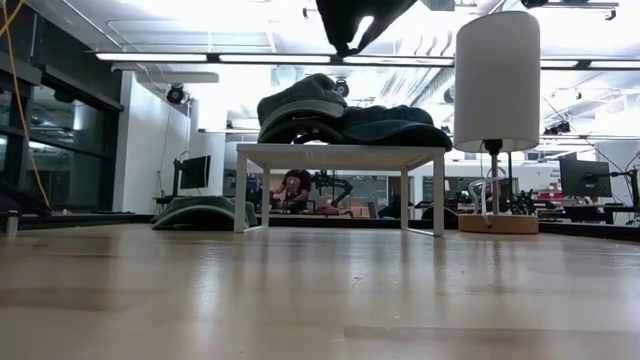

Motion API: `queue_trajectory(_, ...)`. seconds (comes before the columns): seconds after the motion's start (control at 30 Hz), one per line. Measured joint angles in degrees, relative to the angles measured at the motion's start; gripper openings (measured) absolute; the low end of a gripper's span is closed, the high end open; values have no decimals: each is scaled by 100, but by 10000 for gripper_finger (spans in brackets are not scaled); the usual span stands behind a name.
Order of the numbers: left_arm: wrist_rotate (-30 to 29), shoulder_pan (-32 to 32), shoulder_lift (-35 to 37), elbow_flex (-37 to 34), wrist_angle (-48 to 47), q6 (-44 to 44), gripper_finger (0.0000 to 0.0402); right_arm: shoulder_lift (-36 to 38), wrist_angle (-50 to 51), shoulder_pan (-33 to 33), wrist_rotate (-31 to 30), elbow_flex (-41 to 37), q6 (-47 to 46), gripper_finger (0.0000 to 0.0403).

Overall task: Pick & Place hat
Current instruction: Stack the dark blue cap on the dark blue cap on the shelf

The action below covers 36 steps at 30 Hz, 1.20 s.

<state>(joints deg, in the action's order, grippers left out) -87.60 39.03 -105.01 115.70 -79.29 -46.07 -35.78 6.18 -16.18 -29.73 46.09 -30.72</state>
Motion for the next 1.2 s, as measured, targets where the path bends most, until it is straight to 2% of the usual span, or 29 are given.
queue_trajectory(0.2, 37, 0, 0, 0, 16, -170, 0, -153, 204, 399, 145, 0, 611, 205)
queue_trajectory(0.37, 99, 0, 0, 0, 19, -319, 0, -387, 176, 924, 275, -2, 595, 251)
queue_trajectory(0.53, 113, 0, 0, -2, 22, -336, 0, -546, 16, 1729, 1500, -2, 181, 302)
queue_trajectory(0.63, 112, 0, 0, -2, 33, -338, 0, -775, -99, 2211, 2316, -2, 61, 316)
queue_trajectory(0.83, 110, 0, 0, -2, 38, -338, 0, -1251, -673, 3066, 3753, -6, -177, 319)
queue_trajectory(1.1, 105, 0, 0, -4, 44, -321, 0, -1704, -1469, 3710, 5196, -2, -602, 319)
queue_trajectory(1.2, 102, 0, 0, -4, 91, -320, 0, -1861, -1657, 3759, 5412, -2, -675, 319)
